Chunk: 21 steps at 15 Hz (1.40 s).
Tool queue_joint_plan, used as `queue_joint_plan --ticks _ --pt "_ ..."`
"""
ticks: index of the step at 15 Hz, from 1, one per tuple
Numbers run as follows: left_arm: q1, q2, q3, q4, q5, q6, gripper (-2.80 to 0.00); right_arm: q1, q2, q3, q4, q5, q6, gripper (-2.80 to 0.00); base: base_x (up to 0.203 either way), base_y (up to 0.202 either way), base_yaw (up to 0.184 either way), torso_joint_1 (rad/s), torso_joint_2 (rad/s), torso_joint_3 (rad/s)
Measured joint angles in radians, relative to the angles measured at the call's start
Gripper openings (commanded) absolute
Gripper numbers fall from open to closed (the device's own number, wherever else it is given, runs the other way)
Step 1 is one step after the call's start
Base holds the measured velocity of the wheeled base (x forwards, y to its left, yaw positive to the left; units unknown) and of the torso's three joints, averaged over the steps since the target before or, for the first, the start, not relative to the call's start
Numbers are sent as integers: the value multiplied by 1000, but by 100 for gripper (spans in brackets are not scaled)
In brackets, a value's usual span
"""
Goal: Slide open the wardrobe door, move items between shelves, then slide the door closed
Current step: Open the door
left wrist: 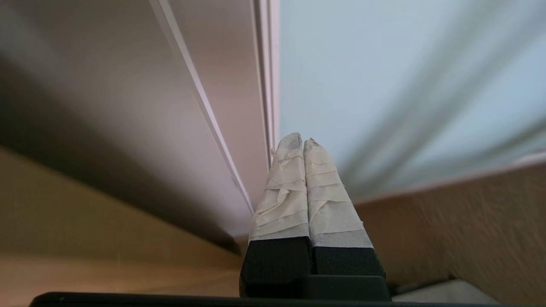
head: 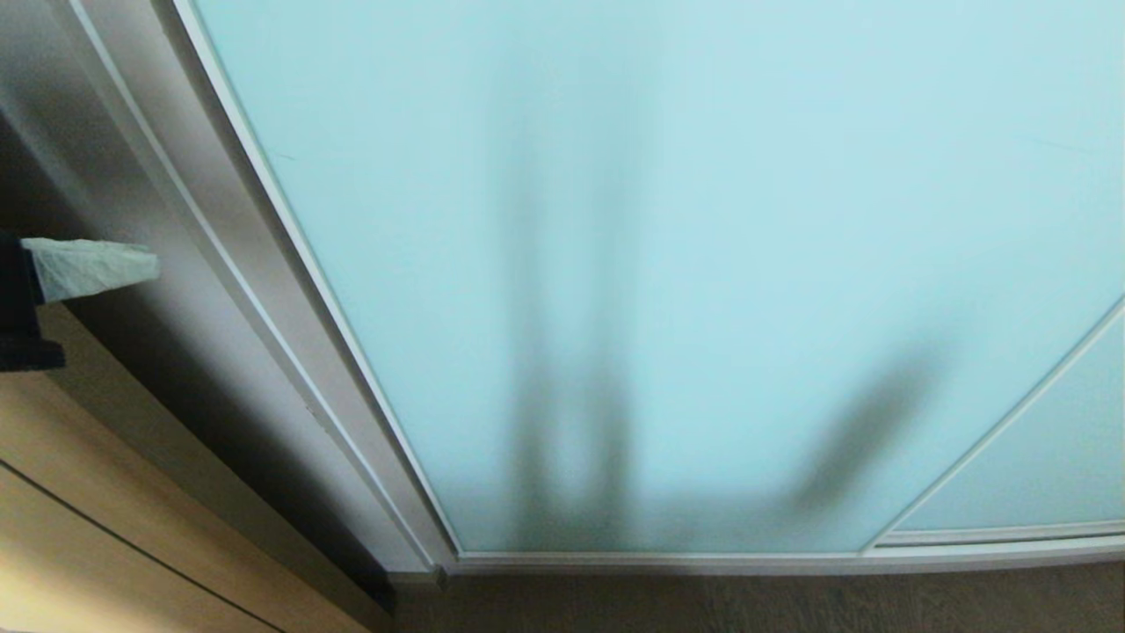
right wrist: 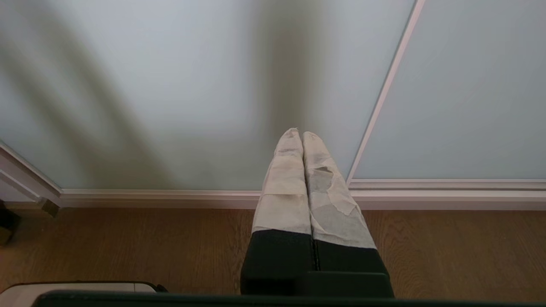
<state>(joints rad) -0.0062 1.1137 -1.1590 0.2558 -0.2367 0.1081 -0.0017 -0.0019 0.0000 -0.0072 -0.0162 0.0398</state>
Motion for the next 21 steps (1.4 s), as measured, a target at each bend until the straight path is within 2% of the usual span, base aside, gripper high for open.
queue_joint_plan --ticks 3,9,14,17,21 --pt "1 53 29 -112 6 -3 -280 0 0 0 0 0 0 -280 0 0 0 0 0 0" --pt "0 135 38 -213 5 -59 -280 0 0 0 0 0 0 -280 0 0 0 0 0 0" --pt "0 205 41 -249 5 -72 -280 0 1 0 0 0 0 -280 0 0 0 0 0 0" --pt "0 235 44 -311 1 -124 -280 0 1 0 0 0 0 -280 0 0 0 0 0 0" --pt "0 269 51 -321 -1 -123 -280 0 1 0 0 0 0 -280 0 0 0 0 0 0"
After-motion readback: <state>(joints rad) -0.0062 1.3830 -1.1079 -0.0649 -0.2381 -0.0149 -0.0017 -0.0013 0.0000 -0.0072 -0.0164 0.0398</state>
